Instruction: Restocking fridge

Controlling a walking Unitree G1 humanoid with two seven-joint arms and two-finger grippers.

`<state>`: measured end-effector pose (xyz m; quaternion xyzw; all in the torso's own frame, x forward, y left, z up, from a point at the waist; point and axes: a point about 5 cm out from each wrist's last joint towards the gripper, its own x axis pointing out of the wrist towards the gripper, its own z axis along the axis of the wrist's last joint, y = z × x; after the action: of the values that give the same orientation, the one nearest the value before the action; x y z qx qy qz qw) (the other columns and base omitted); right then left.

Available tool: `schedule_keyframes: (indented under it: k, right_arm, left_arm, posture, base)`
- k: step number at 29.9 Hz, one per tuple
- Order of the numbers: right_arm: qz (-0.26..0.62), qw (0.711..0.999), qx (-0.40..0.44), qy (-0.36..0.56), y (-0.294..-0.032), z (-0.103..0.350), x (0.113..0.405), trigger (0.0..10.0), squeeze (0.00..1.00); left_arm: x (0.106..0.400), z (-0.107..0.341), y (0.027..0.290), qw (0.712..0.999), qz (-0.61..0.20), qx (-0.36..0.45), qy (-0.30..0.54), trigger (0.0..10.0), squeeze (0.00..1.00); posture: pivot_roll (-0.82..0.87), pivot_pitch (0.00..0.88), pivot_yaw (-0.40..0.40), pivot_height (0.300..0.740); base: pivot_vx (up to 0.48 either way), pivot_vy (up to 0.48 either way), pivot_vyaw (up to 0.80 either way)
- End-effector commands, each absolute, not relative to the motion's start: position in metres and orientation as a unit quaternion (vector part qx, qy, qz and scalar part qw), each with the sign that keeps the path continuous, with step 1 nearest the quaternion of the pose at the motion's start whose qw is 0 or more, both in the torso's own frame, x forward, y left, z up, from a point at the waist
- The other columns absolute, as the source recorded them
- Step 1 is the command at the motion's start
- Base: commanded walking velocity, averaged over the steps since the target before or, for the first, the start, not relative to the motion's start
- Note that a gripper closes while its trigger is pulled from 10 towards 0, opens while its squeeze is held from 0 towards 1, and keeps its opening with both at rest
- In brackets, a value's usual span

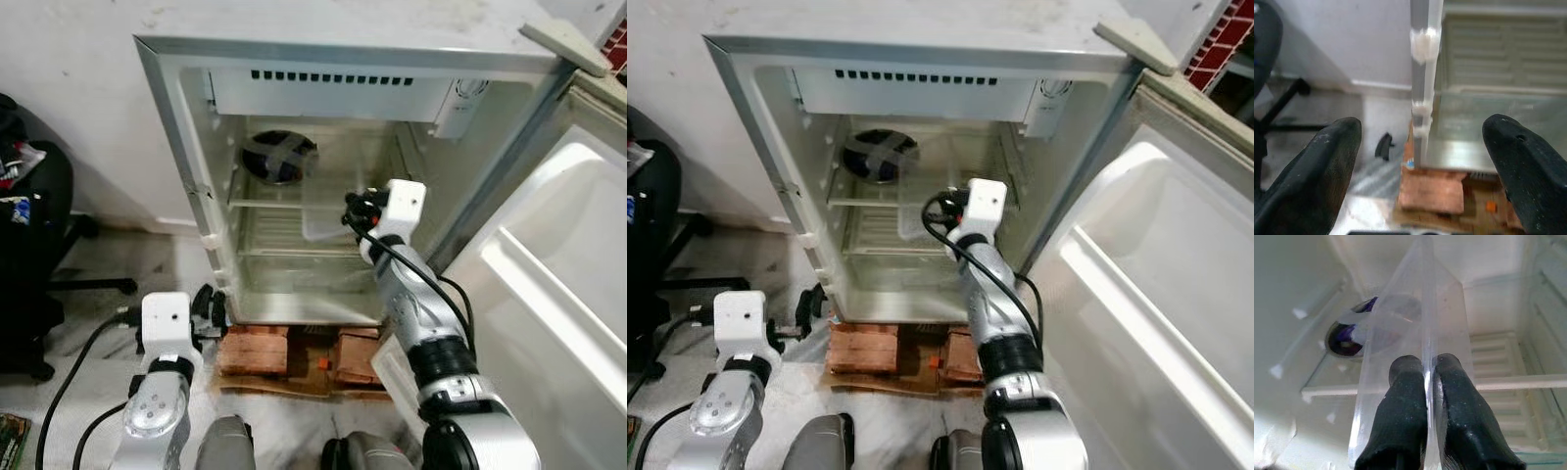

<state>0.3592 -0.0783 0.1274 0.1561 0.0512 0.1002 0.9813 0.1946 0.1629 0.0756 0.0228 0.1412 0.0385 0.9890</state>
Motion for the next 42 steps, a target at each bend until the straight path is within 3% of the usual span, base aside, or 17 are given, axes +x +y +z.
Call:
schedule_keyframes:
  k: [1,9,26,33,40,41,42]
  right_arm:
    - [0.083,0.980,0.174,0.050,-0.077,0.131,0.365,10.0,0.00]
    - [0.020,0.982,0.179,0.049,-0.084,0.143,0.382,10.0,0.00]
    - [-0.078,0.973,0.208,0.067,-0.101,0.144,0.392,10.0,0.00]
    - [-0.112,0.961,0.241,0.079,-0.094,0.150,0.395,10.0,0.00]
    - [-0.119,0.934,0.321,0.102,-0.068,0.164,0.397,10.0,0.00]
    - [-0.117,0.931,0.330,0.103,-0.065,0.166,0.397,10.0,0.66]
    - [-0.110,0.924,0.351,0.103,-0.061,0.168,0.397,10.0,1.00]
  left_arm:
    - [0.186,0.079,0.161,0.988,0.041,0.025,0.147,10.0,0.00]
    - [0.165,0.086,0.163,0.985,0.054,0.026,0.164,10.0,0.00]
    - [0.150,0.092,0.164,0.980,0.067,0.024,0.187,10.0,0.00]
    - [0.146,0.095,0.162,0.979,0.069,0.023,0.191,10.0,0.00]
    - [0.144,0.097,0.161,0.978,0.077,0.019,0.193,10.0,0.00]
    - [0.143,0.097,0.161,0.978,0.078,0.019,0.195,10.0,0.00]
    - [0.143,0.097,0.161,0.977,0.078,0.018,0.195,10.0,0.00]
  posture:
    - [0.25,0.273,-0.077,0.740]
    - [0.30,0.345,-0.093,0.740]
    - [0.32,0.394,-0.103,0.740]
    - [0.33,0.405,-0.107,0.740]
    - [0.34,0.421,-0.126,0.740]
    - [0.34,0.424,-0.130,0.740]
    - [0.34,0.424,-0.130,0.740]
  base:
    - [0.000,0.000,0.00]
    - [0.000,0.000,0.00]
    - [0.000,0.000,0.00]
    - [0.000,0.000,0.00]
    - [0.000,0.000,0.00]
    - [0.000,0.000,0.00]
    - [0.000,0.000,0.00]
